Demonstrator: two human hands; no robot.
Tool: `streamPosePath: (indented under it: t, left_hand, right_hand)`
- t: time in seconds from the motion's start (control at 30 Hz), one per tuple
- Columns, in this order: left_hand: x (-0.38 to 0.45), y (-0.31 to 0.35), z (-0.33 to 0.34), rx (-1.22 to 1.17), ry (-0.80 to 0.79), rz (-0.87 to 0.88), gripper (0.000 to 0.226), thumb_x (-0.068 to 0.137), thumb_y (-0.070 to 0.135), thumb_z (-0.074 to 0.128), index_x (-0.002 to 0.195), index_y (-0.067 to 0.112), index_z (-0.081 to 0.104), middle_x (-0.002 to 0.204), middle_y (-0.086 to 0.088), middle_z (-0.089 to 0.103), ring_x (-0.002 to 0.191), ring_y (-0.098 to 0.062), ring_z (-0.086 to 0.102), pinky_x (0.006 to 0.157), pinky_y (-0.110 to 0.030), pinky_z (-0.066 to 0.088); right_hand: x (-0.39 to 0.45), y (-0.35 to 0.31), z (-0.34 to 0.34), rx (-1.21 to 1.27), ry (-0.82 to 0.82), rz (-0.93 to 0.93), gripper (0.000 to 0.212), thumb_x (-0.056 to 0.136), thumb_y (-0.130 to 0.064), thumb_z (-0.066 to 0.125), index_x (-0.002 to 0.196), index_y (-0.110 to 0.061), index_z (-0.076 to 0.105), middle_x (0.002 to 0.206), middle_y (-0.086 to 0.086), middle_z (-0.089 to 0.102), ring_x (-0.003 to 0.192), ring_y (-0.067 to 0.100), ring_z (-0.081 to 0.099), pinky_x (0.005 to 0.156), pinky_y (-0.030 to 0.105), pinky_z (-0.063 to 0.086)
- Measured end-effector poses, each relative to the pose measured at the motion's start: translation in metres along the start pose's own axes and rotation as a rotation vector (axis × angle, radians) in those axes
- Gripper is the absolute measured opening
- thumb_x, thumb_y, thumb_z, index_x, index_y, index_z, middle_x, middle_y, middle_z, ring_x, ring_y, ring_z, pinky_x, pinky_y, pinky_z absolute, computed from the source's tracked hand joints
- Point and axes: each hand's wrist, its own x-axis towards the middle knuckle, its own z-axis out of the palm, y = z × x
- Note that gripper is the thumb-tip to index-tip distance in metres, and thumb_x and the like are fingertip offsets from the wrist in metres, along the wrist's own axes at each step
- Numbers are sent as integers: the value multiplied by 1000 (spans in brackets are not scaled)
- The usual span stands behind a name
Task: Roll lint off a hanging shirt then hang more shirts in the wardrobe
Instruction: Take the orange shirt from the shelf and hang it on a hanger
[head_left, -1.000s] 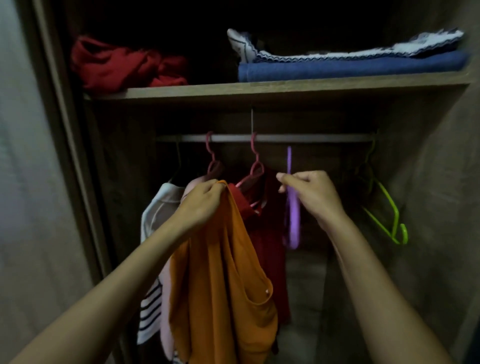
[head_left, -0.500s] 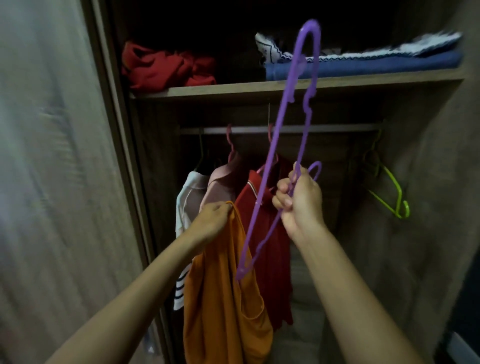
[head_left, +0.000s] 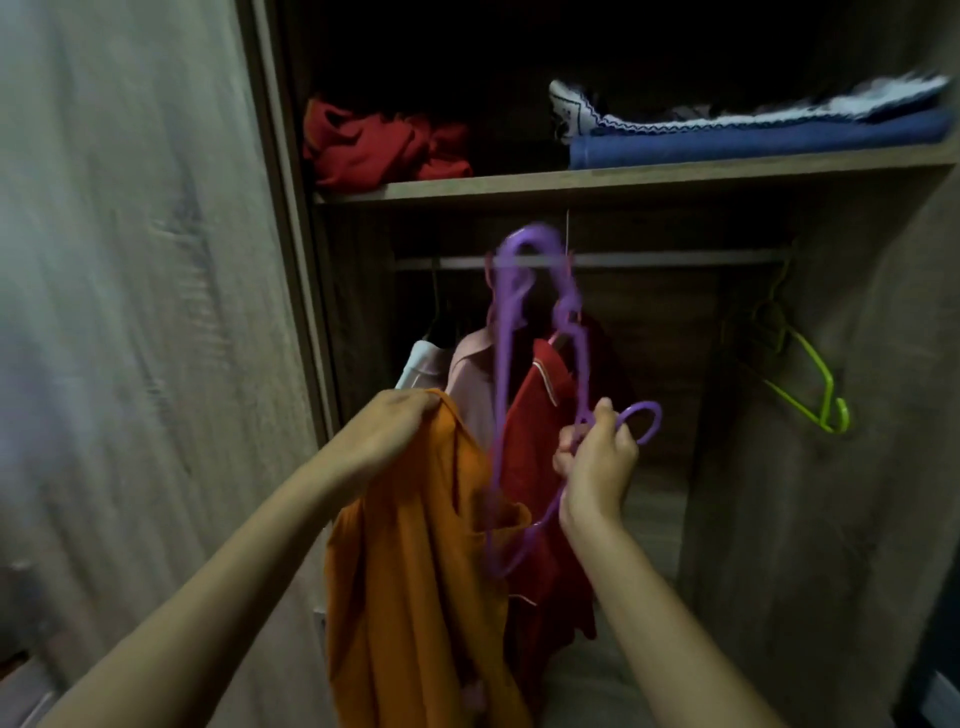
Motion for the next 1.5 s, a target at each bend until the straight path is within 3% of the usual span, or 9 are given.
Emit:
streamPosePath:
  t: [0.2, 0.3, 0.5, 0.63, 0.8, 0.97, 1.17, 1.33, 1.5]
  left_hand:
    - [-3, -9, -8, 68, -20, -9, 35, 97, 19, 41, 94, -7, 64, 86, -16, 60, 81, -19, 52, 76, -34, 41]
    - [-6, -12, -7, 78, -54, -31, 35, 98, 21, 41, 97, 2, 70, 99, -16, 69, 93, -24, 63, 91, -38, 47]
    - [-5, -12, -10, -108, -80, -102, 32, 96, 17, 48, 73, 14, 70, 74, -2, 71, 78, -18, 64, 81, -30, 53]
    - [-10, -10, -29, -217, -106, -125, 27, 94, 25, 53, 99, 4, 69, 98, -17, 69, 91, -26, 64, 93, -44, 52]
    - [-11, -18, -48, -144, -71, -74, 29, 98, 27, 47, 85, 20, 72, 70, 1, 75, 61, -7, 70, 47, -11, 49]
    - [-19, -30, -46, -30, 89, 17, 37, 102, 30, 38, 105, 4, 65, 100, -30, 65, 88, -33, 65, 66, -23, 43]
    - [-14, -26, -22, 277, 204, 247, 28, 100, 32, 40, 90, 18, 63, 87, -10, 65, 86, -24, 61, 73, -35, 45]
    - [-10, -22, 9, 512, 119, 278, 38, 95, 44, 34, 105, 23, 64, 108, -9, 68, 99, -32, 61, 86, -47, 50]
    - [-3, -21, -12, 580, 232, 267, 30, 99, 37, 38, 112, 24, 62, 105, -11, 67, 97, -34, 62, 82, -43, 50]
  right_hand:
    - [-20, -43, 35, 330, -156, 10, 33, 102, -25, 38, 71, -17, 43, 42, 1, 38, 27, 8, 24, 33, 10, 18]
    - [-32, -49, 45, 332, -175, -63, 36, 102, -26, 40, 67, -14, 41, 46, 2, 37, 31, 9, 27, 34, 13, 19]
    - [-31, 17, 28, -20, -140, -59, 33, 100, -29, 45, 69, -18, 43, 48, -7, 46, 41, 8, 42, 36, 18, 31]
    - [-20, 62, -5, -351, -151, -70, 33, 101, -30, 44, 72, -15, 50, 56, 1, 54, 42, 10, 50, 41, 22, 40]
    - [13, 56, -34, -704, -187, -313, 37, 101, -29, 42, 72, -11, 55, 55, 4, 59, 42, 7, 55, 46, 25, 45]
    - [29, 38, -49, -922, -373, -451, 36, 101, -26, 42, 66, -19, 48, 52, 9, 56, 45, 14, 55, 44, 22, 41]
    - [22, 22, -41, -1178, -660, -596, 25, 99, -35, 44, 76, -24, 47, 57, 5, 58, 52, 23, 58, 51, 40, 45]
    - [-3, -7, -6, -1179, -810, -653, 31, 98, -42, 43, 74, -23, 45, 66, 11, 58, 63, 35, 59, 59, 47, 47]
    - [17, -40, -15, -1144, -616, -518, 28, 100, -34, 44, 78, -19, 54, 65, 7, 60, 58, 24, 62, 54, 37, 47]
